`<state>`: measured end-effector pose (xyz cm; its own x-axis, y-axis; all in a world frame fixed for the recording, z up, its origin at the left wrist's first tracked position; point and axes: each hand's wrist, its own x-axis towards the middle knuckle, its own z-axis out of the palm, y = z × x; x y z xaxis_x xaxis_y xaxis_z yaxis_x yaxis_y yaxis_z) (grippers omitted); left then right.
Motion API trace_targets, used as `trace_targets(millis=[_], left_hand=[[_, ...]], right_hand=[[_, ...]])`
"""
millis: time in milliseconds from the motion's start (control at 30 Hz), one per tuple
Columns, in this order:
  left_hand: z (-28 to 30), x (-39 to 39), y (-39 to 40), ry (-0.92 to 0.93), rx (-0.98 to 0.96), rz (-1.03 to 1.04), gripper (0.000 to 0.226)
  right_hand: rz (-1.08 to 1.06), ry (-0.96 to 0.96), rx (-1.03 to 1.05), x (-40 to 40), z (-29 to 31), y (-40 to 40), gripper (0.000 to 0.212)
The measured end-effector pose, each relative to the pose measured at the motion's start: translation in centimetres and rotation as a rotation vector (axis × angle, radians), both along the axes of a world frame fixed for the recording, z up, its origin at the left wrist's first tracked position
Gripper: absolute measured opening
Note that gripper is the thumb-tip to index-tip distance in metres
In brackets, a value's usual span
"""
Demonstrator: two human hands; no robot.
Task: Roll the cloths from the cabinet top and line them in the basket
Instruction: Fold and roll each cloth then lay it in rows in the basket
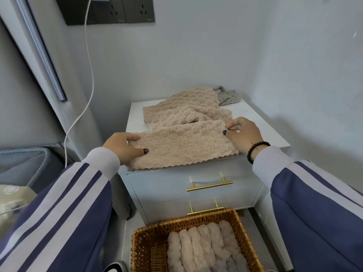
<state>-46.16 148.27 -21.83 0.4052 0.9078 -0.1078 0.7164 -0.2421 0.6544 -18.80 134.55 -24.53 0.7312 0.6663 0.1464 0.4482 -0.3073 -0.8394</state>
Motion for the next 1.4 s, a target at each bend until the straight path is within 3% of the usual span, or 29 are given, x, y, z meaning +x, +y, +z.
trace_targets(millis=[267,400,567,667,833,900,1033,1100,1400], left_hand=[[-0.2,0.4,-0.4,0.143,0.188,0.027,0.057],[-0.5,0.6,0.2,0.065,0.214,0.077,0.054],[-0.6,0.6,0.8,-0.071,0.107,0.226,0.034],[-1.3,0.4,1.3,-0.156,0.056,0.213,0.024],[-1.7,0.3,1.4,-0.406,-0.041,0.227,0.033],[-1.7,0.2,1.8,-0.412,-0.099,0.214,0.035],[-1.7,0.0,2.4,-0.370,-0.193,0.136,0.076],[-1.8,0.0,2.5,-0.343,-0.169,0.102,0.083],[-2.3,0.2,2.4,-0.231,0.092,0.092,0.068]], right_hand=[[0.000,-0.209,-0.026,-1.4,0.0,-0.1,0.012],[0.005,-0.291,-0.028,-1.9,-0.2,0.4,0.019],[-0.070,-0.039,0.026,-1.8,0.0,1.3,0.013],[-0.051,0.044,0.038,-1.3,0.0,1.5,0.017],[-0.062,0.133,0.136,-0.8,-0.2,1.4,0.026],[-0.062,0.156,0.152,-0.7,-0.2,1.3,0.027],[-0.027,0.171,0.136,-0.6,-0.4,1.3,0.026],[-0.018,0.160,0.133,-0.7,-0.5,1.2,0.025],[0.028,0.061,0.034,-0.5,0.1,1.1,0.023]])
